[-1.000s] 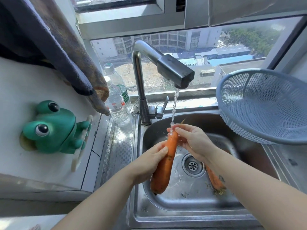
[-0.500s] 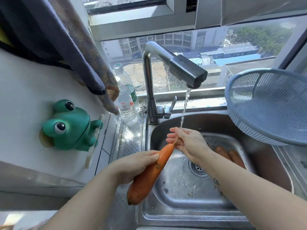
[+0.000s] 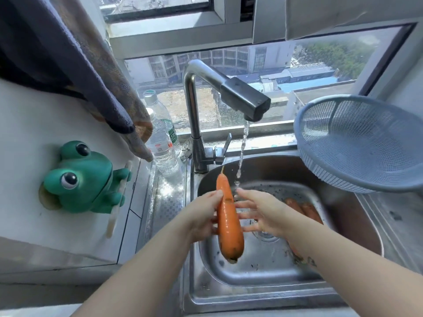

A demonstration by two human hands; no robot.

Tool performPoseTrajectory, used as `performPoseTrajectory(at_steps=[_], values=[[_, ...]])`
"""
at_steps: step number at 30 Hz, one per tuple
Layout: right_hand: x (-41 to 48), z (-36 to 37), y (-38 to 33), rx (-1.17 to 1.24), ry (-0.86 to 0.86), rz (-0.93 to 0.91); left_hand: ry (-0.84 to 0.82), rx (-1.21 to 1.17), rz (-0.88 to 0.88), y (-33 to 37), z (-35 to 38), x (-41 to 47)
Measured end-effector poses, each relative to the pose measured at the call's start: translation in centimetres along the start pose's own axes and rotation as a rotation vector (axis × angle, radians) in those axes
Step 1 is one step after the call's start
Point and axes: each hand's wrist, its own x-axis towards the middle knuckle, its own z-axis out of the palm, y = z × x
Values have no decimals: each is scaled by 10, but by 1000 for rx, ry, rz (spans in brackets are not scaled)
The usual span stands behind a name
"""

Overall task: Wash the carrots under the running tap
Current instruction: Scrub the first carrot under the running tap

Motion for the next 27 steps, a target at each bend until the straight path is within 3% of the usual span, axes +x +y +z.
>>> performPoseTrajectory(at_steps=[3, 6, 10, 13, 17, 21, 25, 27], values=[[-18, -6, 5, -340, -61, -50, 79, -216, 14, 11, 18, 14], [-30, -12, 6, -523, 10, -141, 99, -284, 4, 19, 27, 23], [-32, -17, 1, -485, 16, -183, 150, -302, 16, 14, 35, 33], [-27, -17, -1, -285, -87, -132, 118, -329, 29, 5, 45, 37], [-17, -20, 5, -166, -118, -69, -95, -220, 126, -10, 42, 29], [-6, -19, 7, -287, -130, -124, -281, -77, 150, -16, 28, 21], [-4, -21, -3, -528, -230, -138, -247, -201, 147, -6, 22, 26], [-3, -31, -12, -651, -190, -125, -241, -216, 130, -2, 16, 26]])
